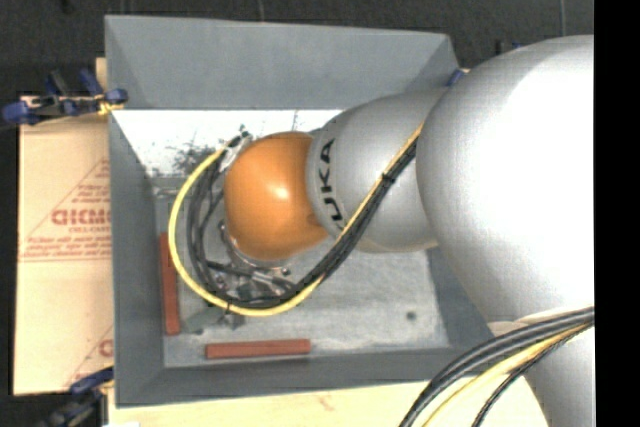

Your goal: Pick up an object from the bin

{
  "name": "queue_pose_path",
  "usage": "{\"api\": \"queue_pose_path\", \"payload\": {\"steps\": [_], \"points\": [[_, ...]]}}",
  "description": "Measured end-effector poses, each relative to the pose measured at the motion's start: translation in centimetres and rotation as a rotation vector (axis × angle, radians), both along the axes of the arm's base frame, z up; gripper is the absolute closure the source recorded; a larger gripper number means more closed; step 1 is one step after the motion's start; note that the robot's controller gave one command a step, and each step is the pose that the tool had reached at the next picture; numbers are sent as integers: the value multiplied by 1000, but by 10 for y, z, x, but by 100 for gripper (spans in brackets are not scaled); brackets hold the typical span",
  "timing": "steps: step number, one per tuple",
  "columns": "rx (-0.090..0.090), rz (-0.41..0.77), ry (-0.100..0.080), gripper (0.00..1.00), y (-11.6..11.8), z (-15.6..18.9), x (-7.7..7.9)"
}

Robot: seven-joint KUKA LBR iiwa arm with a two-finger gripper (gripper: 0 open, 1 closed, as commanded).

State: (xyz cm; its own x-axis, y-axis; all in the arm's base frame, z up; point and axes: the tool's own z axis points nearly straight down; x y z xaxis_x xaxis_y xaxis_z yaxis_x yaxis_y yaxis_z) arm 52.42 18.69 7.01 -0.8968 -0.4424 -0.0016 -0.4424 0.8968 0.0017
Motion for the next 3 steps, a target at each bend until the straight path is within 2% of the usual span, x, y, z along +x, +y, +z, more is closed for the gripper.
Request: {"api": "queue_pose_path", "payload": {"steps": [1, 2, 3], "points": [[0, 107, -3, 100, -19, 3, -16], [-3, 185, 5, 100, -33, 57, -24], [0, 82, -1, 100, -53, 152, -23]]}}
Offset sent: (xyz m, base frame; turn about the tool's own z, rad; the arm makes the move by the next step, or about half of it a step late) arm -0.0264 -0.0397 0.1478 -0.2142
